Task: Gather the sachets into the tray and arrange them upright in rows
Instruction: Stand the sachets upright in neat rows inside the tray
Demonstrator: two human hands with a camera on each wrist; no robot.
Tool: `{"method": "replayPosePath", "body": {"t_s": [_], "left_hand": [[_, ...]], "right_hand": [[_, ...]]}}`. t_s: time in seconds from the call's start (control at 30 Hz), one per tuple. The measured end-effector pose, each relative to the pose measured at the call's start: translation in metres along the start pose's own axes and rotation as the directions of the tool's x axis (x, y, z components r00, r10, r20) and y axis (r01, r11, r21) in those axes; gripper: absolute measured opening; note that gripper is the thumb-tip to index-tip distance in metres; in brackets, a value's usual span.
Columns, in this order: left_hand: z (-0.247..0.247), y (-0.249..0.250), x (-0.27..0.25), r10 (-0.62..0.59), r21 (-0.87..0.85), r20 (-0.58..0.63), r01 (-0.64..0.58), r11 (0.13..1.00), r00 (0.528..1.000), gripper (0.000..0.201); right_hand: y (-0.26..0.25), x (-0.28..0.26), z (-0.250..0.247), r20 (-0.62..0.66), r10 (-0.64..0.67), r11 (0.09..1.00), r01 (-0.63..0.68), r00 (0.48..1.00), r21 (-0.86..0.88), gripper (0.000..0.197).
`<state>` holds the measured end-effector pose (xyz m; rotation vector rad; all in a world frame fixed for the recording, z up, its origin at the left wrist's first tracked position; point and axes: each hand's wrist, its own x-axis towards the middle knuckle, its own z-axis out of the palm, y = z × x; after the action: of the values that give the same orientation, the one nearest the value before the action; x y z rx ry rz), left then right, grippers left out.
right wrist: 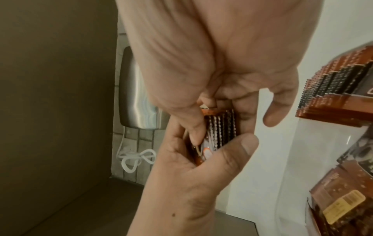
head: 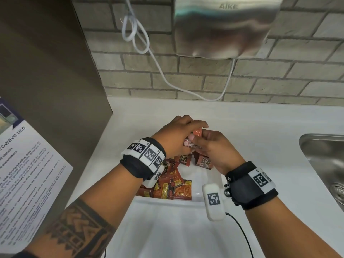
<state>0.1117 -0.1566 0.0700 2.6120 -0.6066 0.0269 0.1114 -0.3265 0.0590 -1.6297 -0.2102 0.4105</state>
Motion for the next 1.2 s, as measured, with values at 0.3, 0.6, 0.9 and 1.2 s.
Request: {"method": "replayPosePath", "body": {"t_s": [0.3,0.6,0.9,1.2], "left_hand": [[-0.01,-0.001,0.0,-0.237,-0.792,-0.043,0.112,0.601,0.971,0.115],[-0.003,0.013,-0.001,-0.164,-0.989,0.106,0.122,0.085,0.981,0.05],[0.001,0.009,-0.004,-0.254,-0.988,0.075,0.106,0.11,0.964,0.038],[0.007,0.004,-0.004,-0.316,-0.963,0.003,0.088,0.256,0.949,0.032]], "right_hand": [[-0.009,-0.012,-0.004,0.062,0.027,0.988,-0.036,0.998,0.153,0.019],[-0.009,-0.012,0.01,0.023,-0.069,0.988,0.065,0.997,0.14,0.029],[-0.005,-0.013,0.011,-0.212,-0.166,0.944,0.093,0.963,-0.316,0.034],[-0.014,-0.012,-0.002,-0.25,-0.232,0.954,0.17,0.94,-0.245,0.033]]}}
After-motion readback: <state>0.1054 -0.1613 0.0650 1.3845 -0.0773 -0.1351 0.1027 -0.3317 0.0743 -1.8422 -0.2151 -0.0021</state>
